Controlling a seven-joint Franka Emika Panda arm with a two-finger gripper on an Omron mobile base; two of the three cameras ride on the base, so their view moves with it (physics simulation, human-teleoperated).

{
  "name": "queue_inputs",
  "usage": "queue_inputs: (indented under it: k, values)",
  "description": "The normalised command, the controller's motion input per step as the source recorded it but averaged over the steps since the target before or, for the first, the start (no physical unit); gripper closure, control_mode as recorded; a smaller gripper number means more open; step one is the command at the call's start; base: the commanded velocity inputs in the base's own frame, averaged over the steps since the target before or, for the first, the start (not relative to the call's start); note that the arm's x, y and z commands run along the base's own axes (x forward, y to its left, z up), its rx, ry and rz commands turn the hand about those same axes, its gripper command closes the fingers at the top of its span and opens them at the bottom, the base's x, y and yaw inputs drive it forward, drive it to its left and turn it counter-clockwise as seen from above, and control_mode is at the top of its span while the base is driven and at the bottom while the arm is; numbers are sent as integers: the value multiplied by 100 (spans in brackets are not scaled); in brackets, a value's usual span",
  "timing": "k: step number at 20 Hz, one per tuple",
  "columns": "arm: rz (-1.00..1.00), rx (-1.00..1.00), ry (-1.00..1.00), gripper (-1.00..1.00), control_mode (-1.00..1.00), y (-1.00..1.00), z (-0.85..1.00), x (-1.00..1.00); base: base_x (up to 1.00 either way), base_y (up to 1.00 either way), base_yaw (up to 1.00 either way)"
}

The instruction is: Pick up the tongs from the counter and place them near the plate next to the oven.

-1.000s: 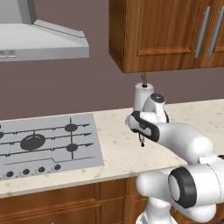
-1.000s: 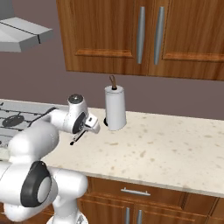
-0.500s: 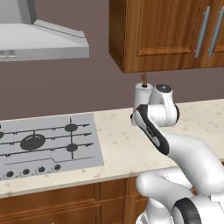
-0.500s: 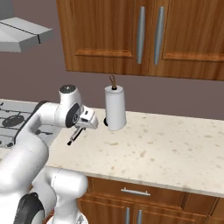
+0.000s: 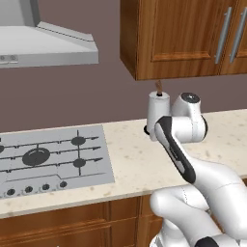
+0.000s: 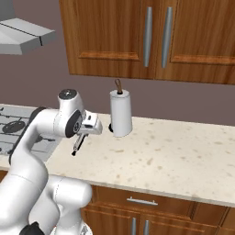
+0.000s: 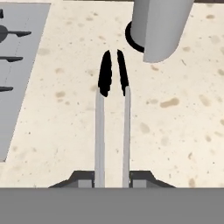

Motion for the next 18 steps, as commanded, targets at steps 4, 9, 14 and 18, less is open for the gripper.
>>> queue_inputs:
  k: [4, 9, 14, 18]
  values:
    - [10, 0, 2, 100, -100, 0, 27, -18, 0, 0, 0]
    - [0, 0, 0, 100, 100, 0, 0, 0, -100, 12, 32]
    - [0, 0, 0, 100, 100, 0, 0, 0, -77, 52, 73]
    - [0, 0, 0, 100, 100, 0, 0, 0, -36, 46, 99]
